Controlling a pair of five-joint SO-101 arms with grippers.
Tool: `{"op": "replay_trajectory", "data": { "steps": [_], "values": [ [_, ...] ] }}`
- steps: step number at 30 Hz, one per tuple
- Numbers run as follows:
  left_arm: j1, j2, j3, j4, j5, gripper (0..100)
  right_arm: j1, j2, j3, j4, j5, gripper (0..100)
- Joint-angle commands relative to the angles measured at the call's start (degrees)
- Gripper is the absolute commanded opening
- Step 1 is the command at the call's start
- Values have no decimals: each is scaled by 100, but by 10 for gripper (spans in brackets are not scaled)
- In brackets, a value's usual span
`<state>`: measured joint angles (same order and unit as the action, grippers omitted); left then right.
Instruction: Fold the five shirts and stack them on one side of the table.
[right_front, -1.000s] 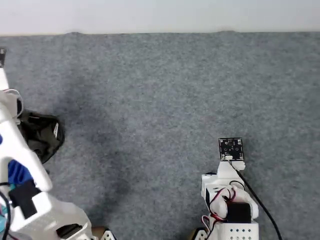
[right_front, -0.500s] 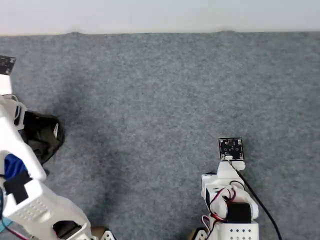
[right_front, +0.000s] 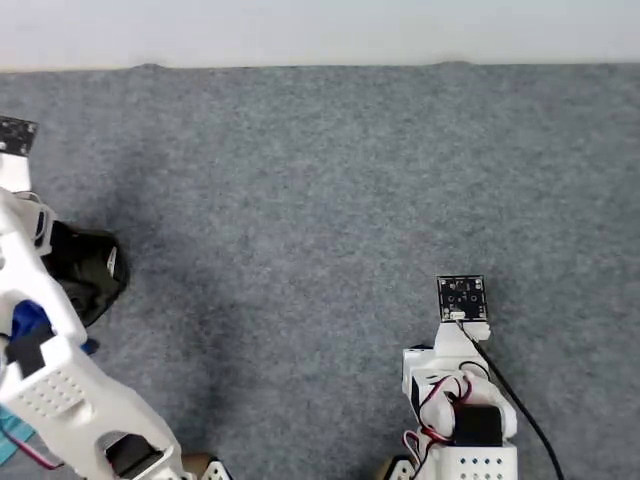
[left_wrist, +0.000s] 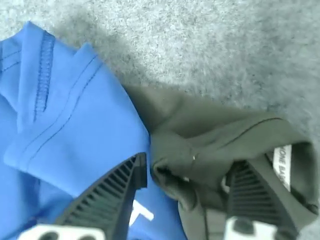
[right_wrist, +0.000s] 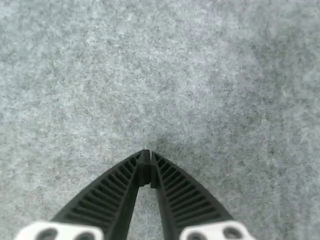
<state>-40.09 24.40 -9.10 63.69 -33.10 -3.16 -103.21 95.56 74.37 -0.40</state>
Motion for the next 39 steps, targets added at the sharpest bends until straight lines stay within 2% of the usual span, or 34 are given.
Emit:
{"op": "replay_trajectory", "data": {
  "steps": [1,7,11,16,22,26,32,39],
  "values": [
    [114,53,-277,-220,-35,231,-4,-57,88,40,-18,11],
    [422,202,-277,-246,-35,115,-4,-57,88,40,-18,11],
    [589,70,-277,-220,-26,0,-4,-57,88,40,-18,11],
    [782,-237,-295,-79,-18,2,-4,-57,88,40,-18,11],
    [1178,-1213,-857,949,0,2,-4,-57,88,40,-18,11],
    [1697,-1890,-1297,1415,633,2,-4,-57,88,40,-18,11],
    [2514,-2743,-2079,1459,1732,2,-4,-57,88,40,-18,11],
    [3376,-3218,-3644,1424,2505,2,-4,-57,88,40,-18,11]
  ]
}}
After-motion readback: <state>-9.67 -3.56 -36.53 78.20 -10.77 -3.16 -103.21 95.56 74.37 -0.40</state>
